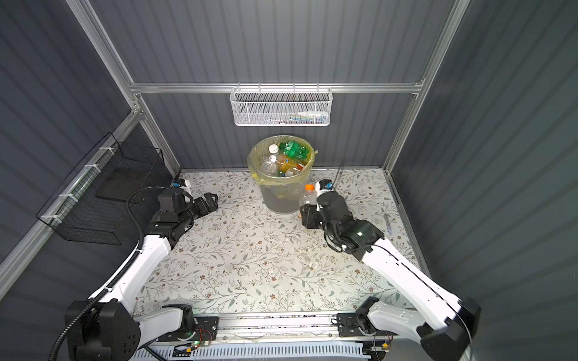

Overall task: Throw the plastic bottles in the bin
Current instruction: Pick up the plastic bottle from the center of the table, then throw the plastic bottle into the trash bin.

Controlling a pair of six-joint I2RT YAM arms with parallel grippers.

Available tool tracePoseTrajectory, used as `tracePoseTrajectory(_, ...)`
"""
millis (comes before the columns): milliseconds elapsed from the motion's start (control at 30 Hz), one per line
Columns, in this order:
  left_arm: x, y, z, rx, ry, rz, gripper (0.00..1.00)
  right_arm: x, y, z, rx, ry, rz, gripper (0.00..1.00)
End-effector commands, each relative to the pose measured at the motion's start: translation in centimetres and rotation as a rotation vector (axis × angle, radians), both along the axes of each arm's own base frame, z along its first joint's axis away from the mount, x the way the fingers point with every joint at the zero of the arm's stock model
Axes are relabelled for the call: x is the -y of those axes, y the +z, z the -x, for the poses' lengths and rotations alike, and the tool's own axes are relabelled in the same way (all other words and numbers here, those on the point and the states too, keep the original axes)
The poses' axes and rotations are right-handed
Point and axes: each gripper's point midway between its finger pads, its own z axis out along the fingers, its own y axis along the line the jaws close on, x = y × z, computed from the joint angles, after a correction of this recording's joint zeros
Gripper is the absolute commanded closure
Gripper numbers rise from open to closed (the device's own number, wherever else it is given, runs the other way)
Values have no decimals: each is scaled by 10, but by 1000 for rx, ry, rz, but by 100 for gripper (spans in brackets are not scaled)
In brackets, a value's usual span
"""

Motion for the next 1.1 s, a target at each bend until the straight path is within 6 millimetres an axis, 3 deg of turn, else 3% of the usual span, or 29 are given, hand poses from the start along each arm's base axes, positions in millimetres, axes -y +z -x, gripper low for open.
tracePoseTrajectory(0, 9, 13, 3, 58, -62, 19, 0, 37, 62, -5, 312, -106, 136, 40)
tracePoseTrajectory(167, 14, 24, 7, 97, -107, 7, 1, 72, 148, 24, 647, -193, 79, 38)
tracePoseTrajectory(300, 22, 34, 7, 125, -151, 29, 2, 82, 196, 42, 824, -212, 57, 37)
tracePoseTrajectory(433, 25, 39, 11, 139, -166, 32, 3, 72, 230, 26, 877, -206, 77, 37)
tracePoseTrajectory(533, 24, 39, 12, 141, -159, 33, 3, 44, 248, -5, 806, -104, 8, 37)
tracePoseTrajectory(600, 23, 37, 12, 137, -155, 38, 3, 6, 245, -38, 702, 12, -4, 36)
tracePoseTrajectory(667, 23, 37, 12, 137, -155, 39, 3, -33, 226, -70, 526, 143, 31, 28)
tracePoseTrajectory(767, 23, 38, 11, 138, -154, 35, 3, -70, 189, -96, 330, 264, 56, 17)
tracePoseTrajectory(900, 21, 36, 11, 134, -147, 23, 2, -77, 156, -108, 194, 297, 56, 5)
tracePoseTrajectory(1067, 22, 30, 8, 124, -150, 24, 2, -42, 148, -110, 196, 193, 25, 1)
